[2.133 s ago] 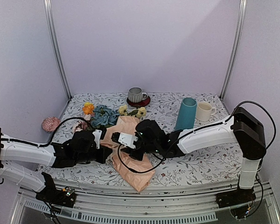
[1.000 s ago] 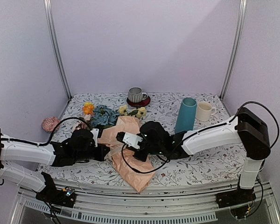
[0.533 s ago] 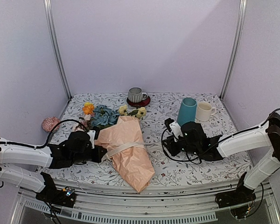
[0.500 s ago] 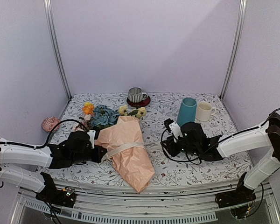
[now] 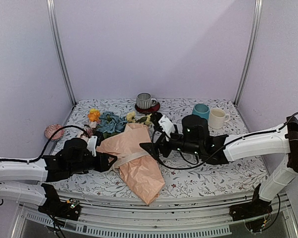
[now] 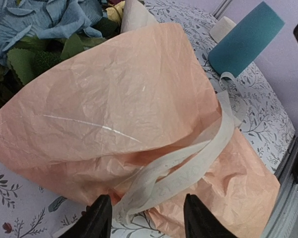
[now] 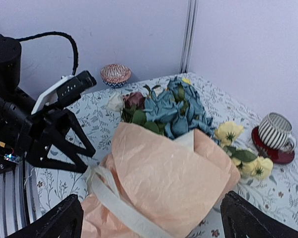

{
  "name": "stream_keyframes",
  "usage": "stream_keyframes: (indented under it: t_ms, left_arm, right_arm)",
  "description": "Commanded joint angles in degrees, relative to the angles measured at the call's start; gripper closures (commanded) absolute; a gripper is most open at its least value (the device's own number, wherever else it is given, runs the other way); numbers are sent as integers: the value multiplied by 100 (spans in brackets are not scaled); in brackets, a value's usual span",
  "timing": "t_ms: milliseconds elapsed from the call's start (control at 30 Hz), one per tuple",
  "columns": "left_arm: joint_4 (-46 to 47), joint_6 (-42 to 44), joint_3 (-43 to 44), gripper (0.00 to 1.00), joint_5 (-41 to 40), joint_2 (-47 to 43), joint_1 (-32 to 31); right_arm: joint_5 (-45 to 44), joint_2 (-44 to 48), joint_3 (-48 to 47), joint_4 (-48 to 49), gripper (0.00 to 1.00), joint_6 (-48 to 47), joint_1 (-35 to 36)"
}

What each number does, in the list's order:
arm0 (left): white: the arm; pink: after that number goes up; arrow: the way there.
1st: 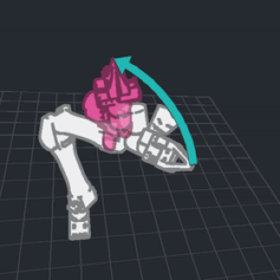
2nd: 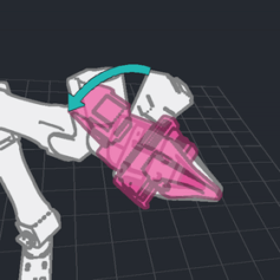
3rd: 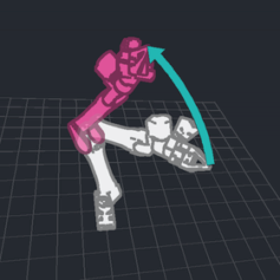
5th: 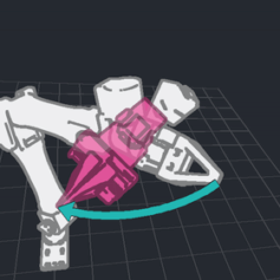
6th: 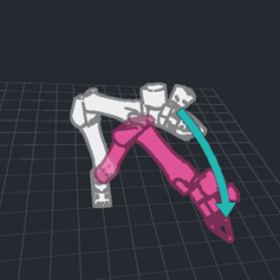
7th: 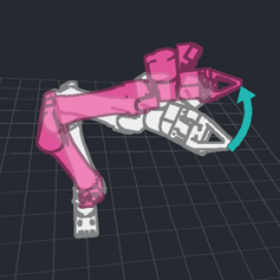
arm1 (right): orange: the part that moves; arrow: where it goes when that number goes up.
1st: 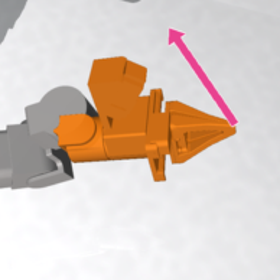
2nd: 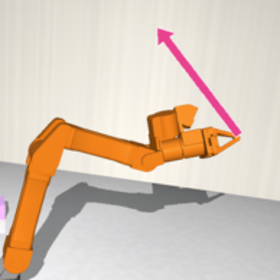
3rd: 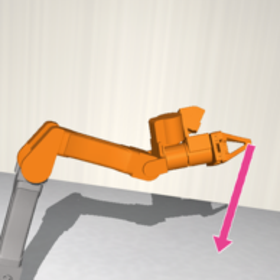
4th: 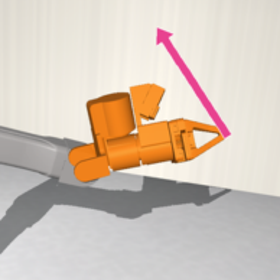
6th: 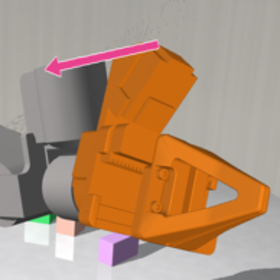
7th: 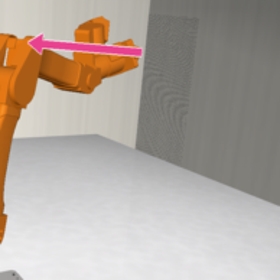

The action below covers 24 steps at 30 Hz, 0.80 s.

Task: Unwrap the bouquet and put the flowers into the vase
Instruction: Untie the half-tied ribbon from the folded wrapping paper.

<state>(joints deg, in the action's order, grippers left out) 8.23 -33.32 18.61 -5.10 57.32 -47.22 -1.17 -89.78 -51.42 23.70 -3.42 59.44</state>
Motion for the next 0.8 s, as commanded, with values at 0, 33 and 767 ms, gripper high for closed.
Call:
stream_keyframes:
  t_ms: [0,33,767]
  left_arm:
    - [-158,92,-61,47,12,-185,40]
    - [-226,77,-63,47,-9,-219,41]
    - [-214,-17,-273,40,-102,-288,547]
  right_arm:
    - [115,-545,-465,1001,1,-741,35]
    - [210,-623,-472,1236,1,-932,44]
    - [-177,-2409,-2435,1742,1,-2424,-45]
